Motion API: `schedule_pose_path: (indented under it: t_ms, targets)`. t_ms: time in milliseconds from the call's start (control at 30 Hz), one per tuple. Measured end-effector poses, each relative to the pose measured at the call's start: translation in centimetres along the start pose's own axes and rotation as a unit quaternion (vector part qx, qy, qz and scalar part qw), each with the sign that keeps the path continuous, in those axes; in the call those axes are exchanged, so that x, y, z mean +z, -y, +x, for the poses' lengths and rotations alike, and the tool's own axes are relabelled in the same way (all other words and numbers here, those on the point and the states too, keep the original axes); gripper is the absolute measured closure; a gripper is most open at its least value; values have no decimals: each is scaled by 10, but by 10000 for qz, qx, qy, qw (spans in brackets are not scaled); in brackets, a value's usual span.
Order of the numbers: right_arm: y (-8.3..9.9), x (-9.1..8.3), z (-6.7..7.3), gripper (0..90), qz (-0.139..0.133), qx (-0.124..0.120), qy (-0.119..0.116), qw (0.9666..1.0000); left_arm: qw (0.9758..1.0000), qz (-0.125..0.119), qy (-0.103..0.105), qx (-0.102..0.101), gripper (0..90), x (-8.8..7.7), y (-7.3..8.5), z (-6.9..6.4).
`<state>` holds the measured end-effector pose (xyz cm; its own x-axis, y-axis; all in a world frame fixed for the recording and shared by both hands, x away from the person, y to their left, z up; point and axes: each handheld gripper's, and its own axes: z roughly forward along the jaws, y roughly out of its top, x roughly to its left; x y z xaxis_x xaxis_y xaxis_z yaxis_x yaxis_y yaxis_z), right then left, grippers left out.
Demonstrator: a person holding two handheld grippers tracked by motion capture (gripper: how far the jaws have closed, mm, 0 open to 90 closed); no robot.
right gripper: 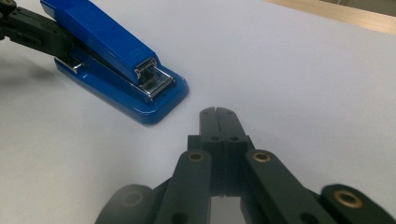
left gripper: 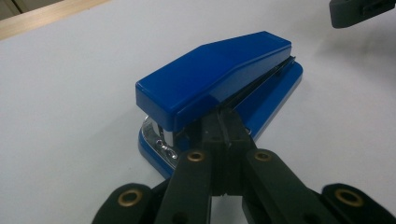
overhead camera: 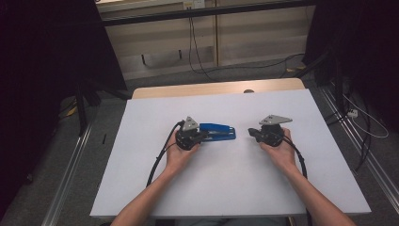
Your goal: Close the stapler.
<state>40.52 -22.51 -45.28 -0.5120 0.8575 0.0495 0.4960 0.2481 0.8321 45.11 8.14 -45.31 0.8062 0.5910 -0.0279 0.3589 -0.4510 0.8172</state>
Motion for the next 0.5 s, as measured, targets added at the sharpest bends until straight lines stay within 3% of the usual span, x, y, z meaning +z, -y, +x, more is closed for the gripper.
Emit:
schedule_pose_path:
  t_ms: [133, 433, 500]
  targets:
    - [0, -1, -1, 900, -63, 29, 19, 10000, 9998, 8, 92, -153, 897, -1, 0, 0]
    - [-1, -4, 2, 846, -235, 59, -74, 9997, 9997, 67, 218, -126, 855, -2, -2, -8]
    - [-1, -6, 3, 836, -275, 22, -124, 9995, 9994, 45, 273, -203, 849, -3, -2, -9]
